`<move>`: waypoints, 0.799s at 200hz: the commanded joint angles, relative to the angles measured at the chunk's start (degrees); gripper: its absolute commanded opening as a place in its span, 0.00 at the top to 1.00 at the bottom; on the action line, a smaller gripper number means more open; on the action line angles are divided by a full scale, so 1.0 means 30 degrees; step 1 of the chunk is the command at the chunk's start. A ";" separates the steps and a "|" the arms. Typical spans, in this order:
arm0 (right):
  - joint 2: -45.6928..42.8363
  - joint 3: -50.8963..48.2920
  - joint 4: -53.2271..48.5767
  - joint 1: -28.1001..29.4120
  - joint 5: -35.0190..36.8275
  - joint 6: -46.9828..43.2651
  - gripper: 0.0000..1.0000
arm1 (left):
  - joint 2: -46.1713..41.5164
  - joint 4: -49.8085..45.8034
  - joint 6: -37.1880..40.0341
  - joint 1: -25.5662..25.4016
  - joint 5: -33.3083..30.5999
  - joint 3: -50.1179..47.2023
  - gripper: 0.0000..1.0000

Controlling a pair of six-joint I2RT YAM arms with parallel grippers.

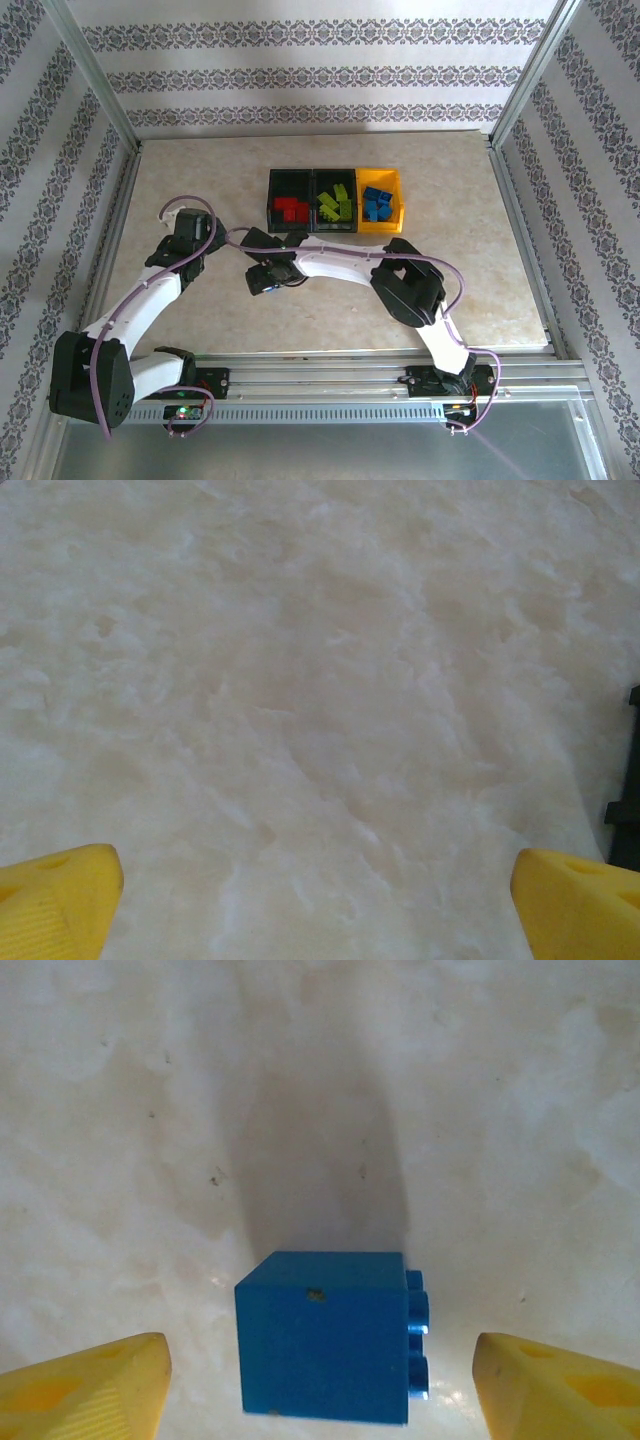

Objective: Sort the legos into containers by color

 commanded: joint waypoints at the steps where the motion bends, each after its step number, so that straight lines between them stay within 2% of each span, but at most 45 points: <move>1: 0.0727 0.0853 -0.0936 0.0116 0.0022 -0.0305 0.25 | 0.0047 0.0274 -0.0258 0.0309 0.0097 -0.0158 0.00; 87: 0.1441 0.1346 -0.1172 -0.0151 0.0097 -0.0090 0.47 | 0.0402 0.0476 -0.0426 0.0531 0.0606 -0.0229 0.00; 115: 0.0682 0.0578 -0.1025 -0.0504 0.0503 0.0273 0.55 | 0.0553 0.0559 -0.0456 0.0568 0.0860 -0.0215 0.00; 160: -0.1553 -0.1448 -0.1025 -0.1590 0.2055 0.0427 0.62 | 0.0640 0.0612 -0.0368 0.0597 0.1061 -0.0185 0.00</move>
